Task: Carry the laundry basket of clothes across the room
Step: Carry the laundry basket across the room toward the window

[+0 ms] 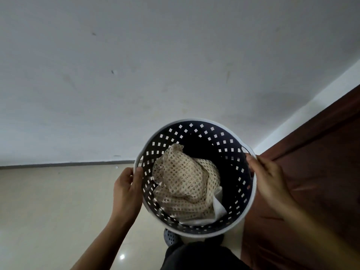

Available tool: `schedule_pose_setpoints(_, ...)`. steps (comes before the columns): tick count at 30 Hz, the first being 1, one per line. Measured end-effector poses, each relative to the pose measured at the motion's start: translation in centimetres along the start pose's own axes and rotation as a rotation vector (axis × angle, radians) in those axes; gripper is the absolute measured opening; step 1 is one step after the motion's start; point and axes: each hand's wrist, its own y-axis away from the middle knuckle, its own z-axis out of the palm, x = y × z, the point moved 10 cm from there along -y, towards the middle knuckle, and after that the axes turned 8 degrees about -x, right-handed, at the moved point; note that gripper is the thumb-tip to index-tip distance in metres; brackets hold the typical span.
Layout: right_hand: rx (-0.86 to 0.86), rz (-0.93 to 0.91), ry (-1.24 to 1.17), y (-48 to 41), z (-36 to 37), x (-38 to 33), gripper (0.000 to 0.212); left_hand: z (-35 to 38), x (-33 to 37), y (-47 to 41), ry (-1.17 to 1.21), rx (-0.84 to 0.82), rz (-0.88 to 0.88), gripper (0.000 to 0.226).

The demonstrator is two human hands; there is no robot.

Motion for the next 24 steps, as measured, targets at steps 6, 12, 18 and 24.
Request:
schedule_pose_setpoints(6, -0.054, -0.071, -0.046, -0.2, 2.7, -4.2, 0.077, -5.0, 1.9, 1.3, 0.03, 0.11, 0.043, 0.044)
schedule_pose_setpoints(12, -0.093, -0.112, 0.046, -1.2, 8.4, -9.6, 0.06, -11.4, 1.5, 1.8, 0.111, 0.185, 0.051, 0.039)
schedule_pose_setpoints(18, -0.234, -0.156, 0.106, -2.5, 17.1, -13.4, 0.056, -19.2, 0.0, 3.5, 0.134, 0.331, 0.026, 0.03)
schedule_pose_setpoints(24, -0.466, -0.233, 0.114, -5.0, 27.0, -17.6, 0.059, -25.9, -2.7, 4.4, 0.189, 0.533, -0.069, 0.036)
